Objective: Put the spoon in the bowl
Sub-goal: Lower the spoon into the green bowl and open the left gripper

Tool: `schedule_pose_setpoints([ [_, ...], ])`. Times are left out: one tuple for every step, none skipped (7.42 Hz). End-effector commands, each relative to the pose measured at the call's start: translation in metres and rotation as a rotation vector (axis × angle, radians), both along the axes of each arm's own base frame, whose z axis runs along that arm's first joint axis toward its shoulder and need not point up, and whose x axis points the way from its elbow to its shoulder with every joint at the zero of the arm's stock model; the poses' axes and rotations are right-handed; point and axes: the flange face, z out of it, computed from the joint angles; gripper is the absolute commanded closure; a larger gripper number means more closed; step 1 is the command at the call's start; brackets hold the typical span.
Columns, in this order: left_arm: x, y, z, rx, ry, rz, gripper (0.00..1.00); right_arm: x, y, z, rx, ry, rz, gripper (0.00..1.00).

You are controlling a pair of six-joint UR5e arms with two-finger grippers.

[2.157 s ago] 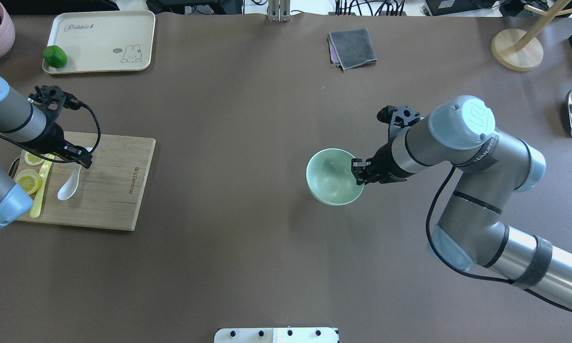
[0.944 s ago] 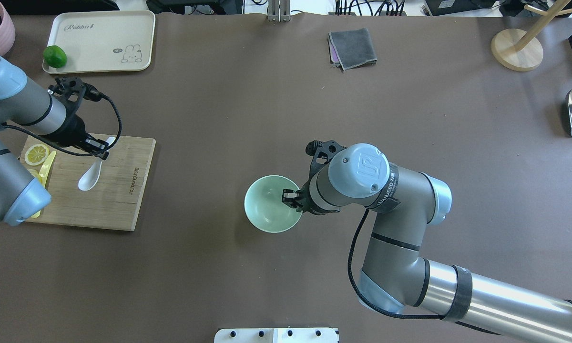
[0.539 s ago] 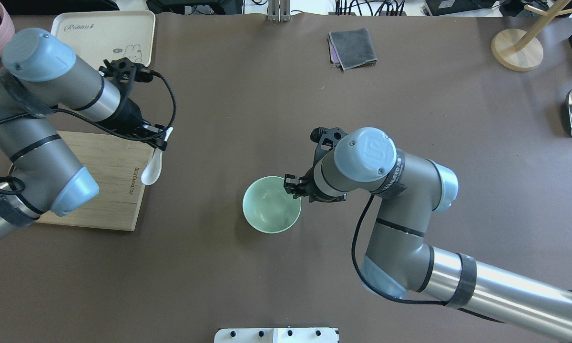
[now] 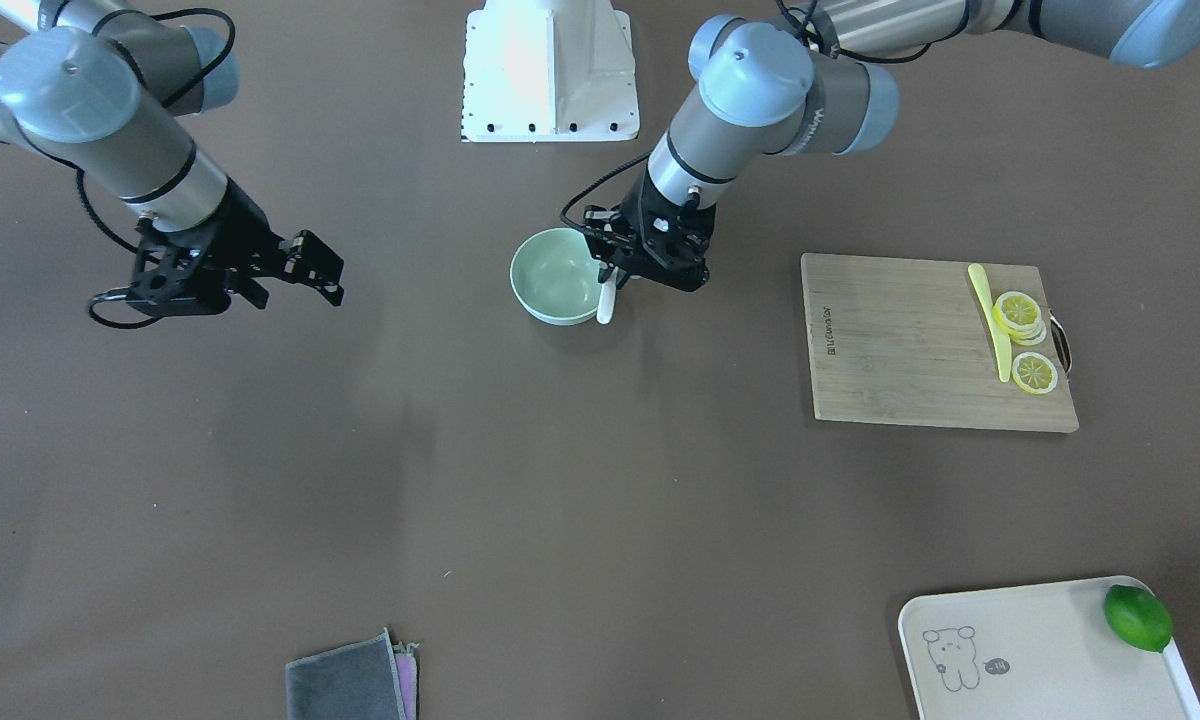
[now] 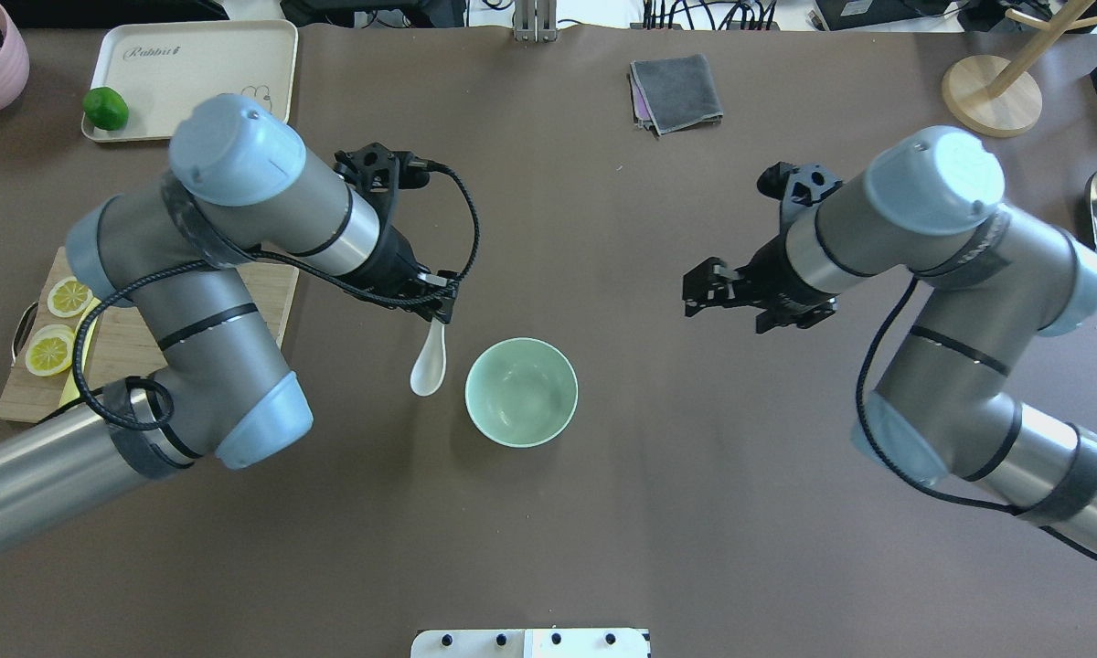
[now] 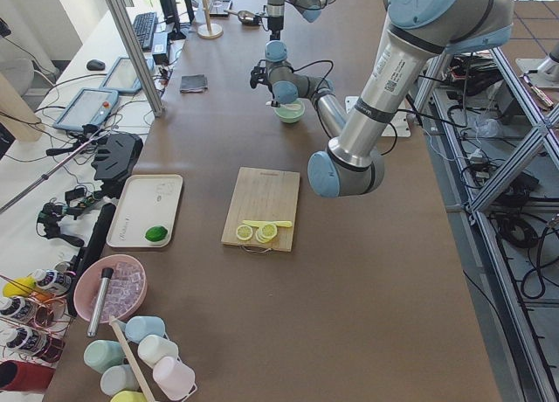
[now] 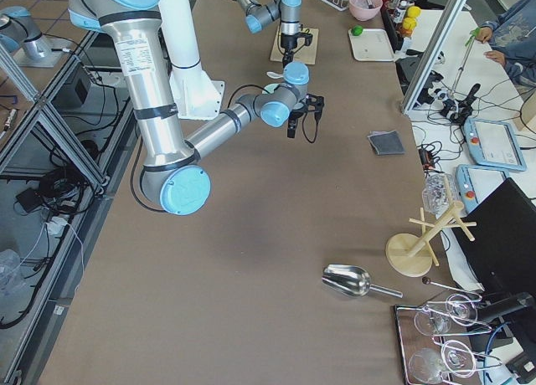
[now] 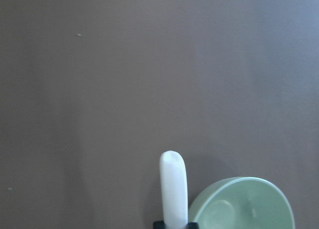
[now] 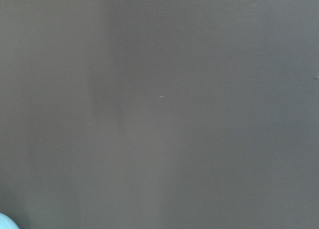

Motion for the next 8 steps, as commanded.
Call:
schedule_pose_setpoints([
  [0.026, 0.021, -0.021, 0.022, 0.011, -0.012, 0.43, 0.047, -0.003, 0.047, 0.001, 0.039, -0.011, 0.00],
  [0.034, 0.015, -0.025, 0.029, 0.005, -0.010, 0.23, 0.054, 0.000, 0.057, -0.006, 0.050, -0.007, 0.00],
  [0.041, 0.001, -0.020, 0.027, -0.014, -0.032, 0.03, 0.058, 0.001, 0.060, -0.010, 0.053, -0.005, 0.00],
  [0.034, -0.011, -0.020, 0.058, -0.023, -0.060, 0.03, 0.063, 0.001, 0.058, -0.008, 0.050, 0.002, 0.00],
  [0.021, -0.025, -0.020, 0.056, -0.027, -0.079, 0.03, 0.077, -0.004, 0.057, -0.015, 0.039, 0.019, 0.00],
  [-0.008, -0.049, 0.002, 0.063, -0.049, -0.069, 0.03, 0.102, -0.010, 0.068, 0.001, 0.042, 0.021, 0.00],
  [-0.067, -0.084, 0.035, 0.115, -0.063, -0.028, 0.03, 0.134, -0.011, 0.093, 0.046, 0.064, -0.003, 0.00],
  [-0.140, -0.114, 0.084, 0.145, -0.086, -0.010, 0.03, 0.176, -0.011, 0.119, 0.086, 0.088, -0.013, 0.00],
])
